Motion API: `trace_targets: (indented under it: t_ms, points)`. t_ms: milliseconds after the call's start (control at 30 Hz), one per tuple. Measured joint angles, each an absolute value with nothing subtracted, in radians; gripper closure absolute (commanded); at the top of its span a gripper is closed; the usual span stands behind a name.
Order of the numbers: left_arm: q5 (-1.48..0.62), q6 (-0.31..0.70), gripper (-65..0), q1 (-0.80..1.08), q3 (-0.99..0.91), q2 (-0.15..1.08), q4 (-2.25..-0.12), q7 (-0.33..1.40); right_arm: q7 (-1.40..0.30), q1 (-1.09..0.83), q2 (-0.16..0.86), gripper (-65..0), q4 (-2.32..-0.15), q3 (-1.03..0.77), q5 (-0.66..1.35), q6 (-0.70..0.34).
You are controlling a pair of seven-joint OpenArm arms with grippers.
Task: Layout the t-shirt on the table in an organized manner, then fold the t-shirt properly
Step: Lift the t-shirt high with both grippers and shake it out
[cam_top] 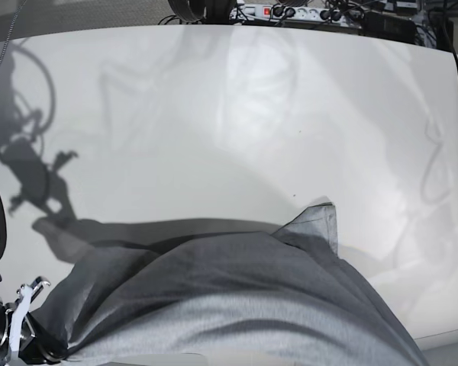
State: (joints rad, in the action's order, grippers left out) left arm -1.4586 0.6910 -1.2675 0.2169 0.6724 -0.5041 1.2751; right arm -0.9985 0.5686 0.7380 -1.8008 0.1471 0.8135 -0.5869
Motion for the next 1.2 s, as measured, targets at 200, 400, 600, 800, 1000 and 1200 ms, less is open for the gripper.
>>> trace_targets:
  t_ms: [200, 400, 600, 800, 1000, 1200]
  points:
    - [-1.460, 0.693, 0.0, -1.268, 0.496, 0.667, -0.505, 1.362, -1.184, 0.560, 0.796, 0.0, -1.802, 0.148, 1.185, -0.696]
    - [-1.459, 0.693, 0.0, -1.264, 0.703, 0.666, -0.507, 1.409, -1.374, 0.488, 0.809, 0.0, -1.802, 0.148, 1.401, -0.696]
    - [-1.462, 0.693, 0.0, -1.266, 0.770, 0.666, -0.510, 1.406, -1.419, 0.380, 0.809, 0.0, -1.803, 0.148, 1.470, -0.697]
    - [-1.467, 0.694, 0.0, -1.240, 0.869, 0.671, -0.527, 1.394, -1.415, 0.319, 0.809, 0.0, -1.803, 0.148, 1.467, -0.697]
    - [-1.469, 0.693, 0.0, -1.164, 1.024, 0.722, -0.702, 1.390, -1.413, 0.270, 0.809, 0.0, -1.818, 0.148, 1.466, -0.697]
    - [-1.472, 0.693, 0.0, -1.085, 1.100, 0.902, -1.060, 1.392, -1.416, 0.171, 0.809, 0.0, -1.876, 0.149, 1.466, -0.697]
